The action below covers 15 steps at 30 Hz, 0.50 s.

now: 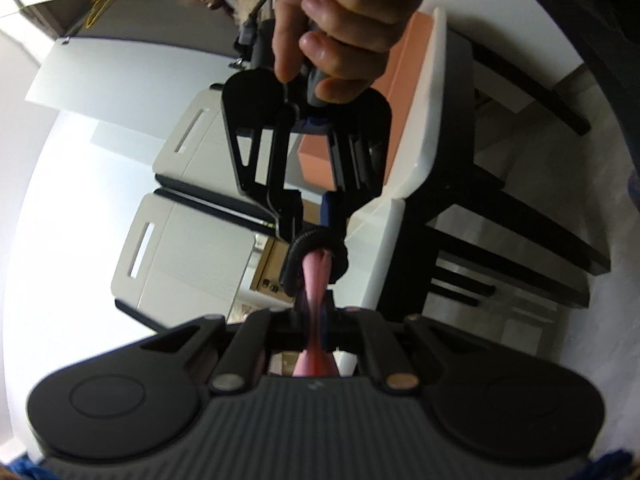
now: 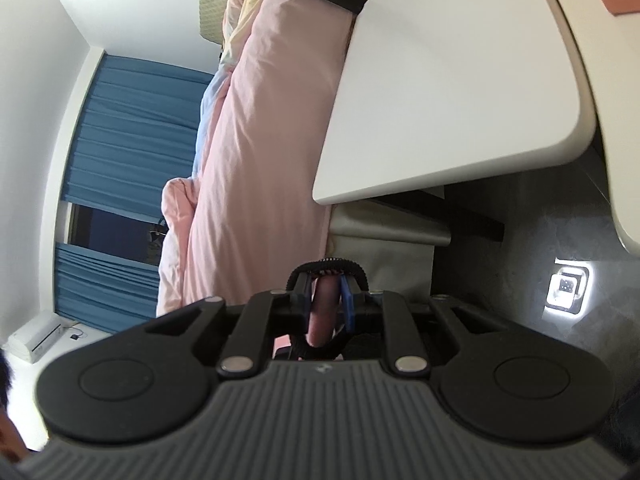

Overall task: Fold shopping bag
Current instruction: 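Push the black band down the folded bag with the right tool while the left tool holds it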

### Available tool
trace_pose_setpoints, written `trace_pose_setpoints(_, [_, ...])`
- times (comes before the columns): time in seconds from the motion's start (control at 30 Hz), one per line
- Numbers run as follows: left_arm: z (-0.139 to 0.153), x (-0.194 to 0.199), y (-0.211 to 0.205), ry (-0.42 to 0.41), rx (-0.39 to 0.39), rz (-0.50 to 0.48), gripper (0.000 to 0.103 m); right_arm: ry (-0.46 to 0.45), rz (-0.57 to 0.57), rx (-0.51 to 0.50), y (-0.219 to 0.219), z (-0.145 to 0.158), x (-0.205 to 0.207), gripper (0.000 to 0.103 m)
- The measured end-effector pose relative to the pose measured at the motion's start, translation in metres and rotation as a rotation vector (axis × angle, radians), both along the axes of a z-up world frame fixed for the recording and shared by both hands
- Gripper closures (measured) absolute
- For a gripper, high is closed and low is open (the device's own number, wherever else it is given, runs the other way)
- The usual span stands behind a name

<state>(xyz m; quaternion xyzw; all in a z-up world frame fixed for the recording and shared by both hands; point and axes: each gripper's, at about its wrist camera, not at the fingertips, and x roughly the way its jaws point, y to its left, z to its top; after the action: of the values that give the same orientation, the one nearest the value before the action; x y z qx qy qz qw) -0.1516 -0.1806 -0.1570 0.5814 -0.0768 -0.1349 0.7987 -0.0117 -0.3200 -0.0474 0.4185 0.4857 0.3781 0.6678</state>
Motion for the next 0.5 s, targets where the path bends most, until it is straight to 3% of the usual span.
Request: trace_pose_setpoints(0.5, [-0.0023, -0.0008, 0.0023, -0.025, 0.03, -0.06, 0.097, 0.007, 0.006, 0.032, -0.0002, -0.0062, -0.0012, 0.084])
